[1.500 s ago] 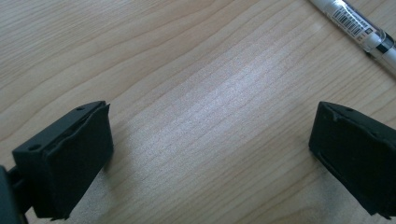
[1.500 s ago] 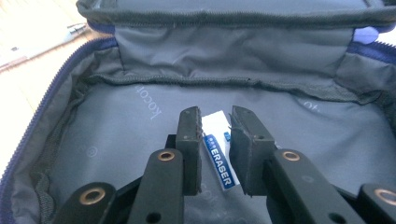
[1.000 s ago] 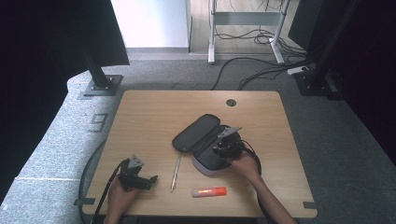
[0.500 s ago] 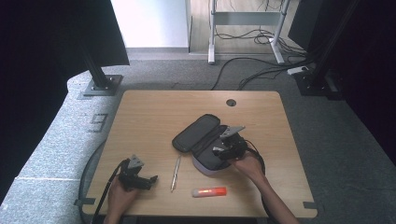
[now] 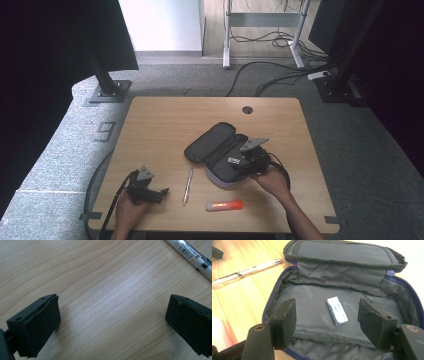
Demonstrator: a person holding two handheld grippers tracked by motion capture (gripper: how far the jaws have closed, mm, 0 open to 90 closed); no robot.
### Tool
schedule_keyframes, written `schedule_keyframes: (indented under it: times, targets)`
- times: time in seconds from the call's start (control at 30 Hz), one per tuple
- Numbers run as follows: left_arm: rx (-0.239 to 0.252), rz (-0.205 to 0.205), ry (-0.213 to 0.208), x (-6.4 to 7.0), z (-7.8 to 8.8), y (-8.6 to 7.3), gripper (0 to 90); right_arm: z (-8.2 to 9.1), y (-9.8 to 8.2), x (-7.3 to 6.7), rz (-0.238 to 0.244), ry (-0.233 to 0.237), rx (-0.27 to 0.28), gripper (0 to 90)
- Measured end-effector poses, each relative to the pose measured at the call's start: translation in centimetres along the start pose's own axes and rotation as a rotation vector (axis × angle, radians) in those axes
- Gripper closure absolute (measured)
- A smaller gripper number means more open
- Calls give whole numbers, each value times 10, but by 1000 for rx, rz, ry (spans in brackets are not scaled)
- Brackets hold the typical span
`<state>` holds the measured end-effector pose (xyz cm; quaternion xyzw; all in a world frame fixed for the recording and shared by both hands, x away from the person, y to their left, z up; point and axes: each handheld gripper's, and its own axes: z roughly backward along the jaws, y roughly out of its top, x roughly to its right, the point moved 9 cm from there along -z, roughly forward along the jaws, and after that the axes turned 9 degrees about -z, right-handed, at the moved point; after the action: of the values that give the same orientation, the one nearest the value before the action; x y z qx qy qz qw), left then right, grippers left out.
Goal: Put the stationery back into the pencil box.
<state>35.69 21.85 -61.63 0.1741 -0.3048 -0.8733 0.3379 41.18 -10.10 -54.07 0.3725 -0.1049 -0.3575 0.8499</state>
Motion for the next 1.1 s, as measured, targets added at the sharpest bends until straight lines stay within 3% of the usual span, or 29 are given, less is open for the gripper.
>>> schedule_keyframes:
  times: [0.57, 1.1]
  targets:
    - [0, 0, 0, 0, 0, 0, 0, 17, -20, -16, 13, 28, -4, 312]
    - [0, -1, 0, 0, 0, 0, 0, 17, -35, -43, 53, 69, -19, 252]
